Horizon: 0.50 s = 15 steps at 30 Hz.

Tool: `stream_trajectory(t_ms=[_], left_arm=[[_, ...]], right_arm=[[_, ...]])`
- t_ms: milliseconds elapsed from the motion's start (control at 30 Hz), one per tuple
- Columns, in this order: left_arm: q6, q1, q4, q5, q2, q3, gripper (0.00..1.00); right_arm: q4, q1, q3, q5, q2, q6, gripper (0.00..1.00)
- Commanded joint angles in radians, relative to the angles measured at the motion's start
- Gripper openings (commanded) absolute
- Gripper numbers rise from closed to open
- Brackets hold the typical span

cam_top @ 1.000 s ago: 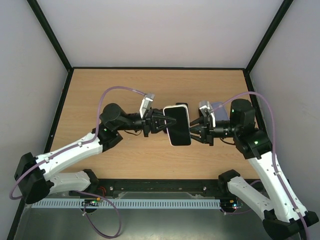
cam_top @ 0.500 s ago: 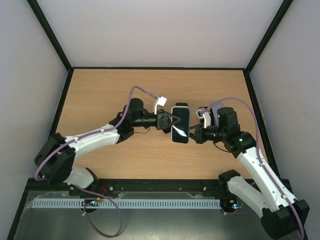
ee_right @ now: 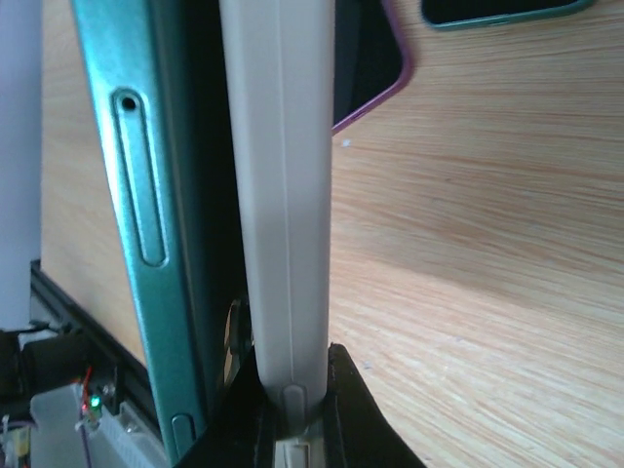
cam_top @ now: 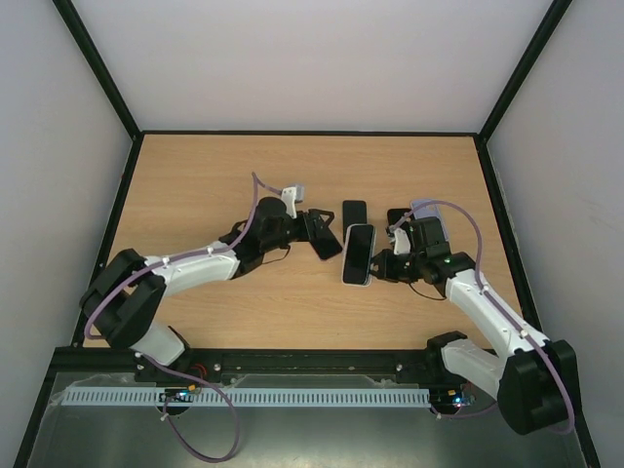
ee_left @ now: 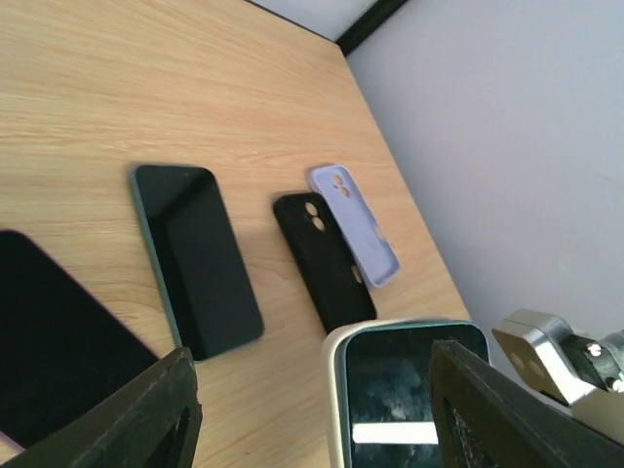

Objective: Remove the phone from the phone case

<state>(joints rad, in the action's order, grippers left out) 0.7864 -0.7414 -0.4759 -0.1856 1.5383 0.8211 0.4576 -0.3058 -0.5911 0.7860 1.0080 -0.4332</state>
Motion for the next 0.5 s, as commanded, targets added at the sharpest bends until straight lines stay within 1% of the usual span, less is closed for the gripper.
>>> stream_trajectory(t_ms=[0,133,267,367,467], left_arm=[[-0.132,-0.077,0.063,0.185,-0.059,-0.021,0.64],[-0.331,-0.239,0.110,0.356,-0.063,-0.031,0.63],[-0.485,-0.374,0.101,0.464,-0.047,-0.066,0.63],[-0.568,-0.441,0.080,0.518,-0.034,-0.085,0.64],[-0.609,-0.477,0.085,0.542,-0.004,-0.069,0.65]], right_arm=[[-0.084,0.024,-0.006,-0.067,0.018,-0.017,0.02],[-0.084,0.032,-0.012,-0.073,0.047,-0.016,0.02],[-0.082,0.035,-0.026,-0.063,0.079,-0.013,0.02],[-0.085,0.034,-0.025,-0.047,0.097,-0.015,0.02],[-0.090,0.035,-0.026,-0.045,0.104,-0.016,0.02]])
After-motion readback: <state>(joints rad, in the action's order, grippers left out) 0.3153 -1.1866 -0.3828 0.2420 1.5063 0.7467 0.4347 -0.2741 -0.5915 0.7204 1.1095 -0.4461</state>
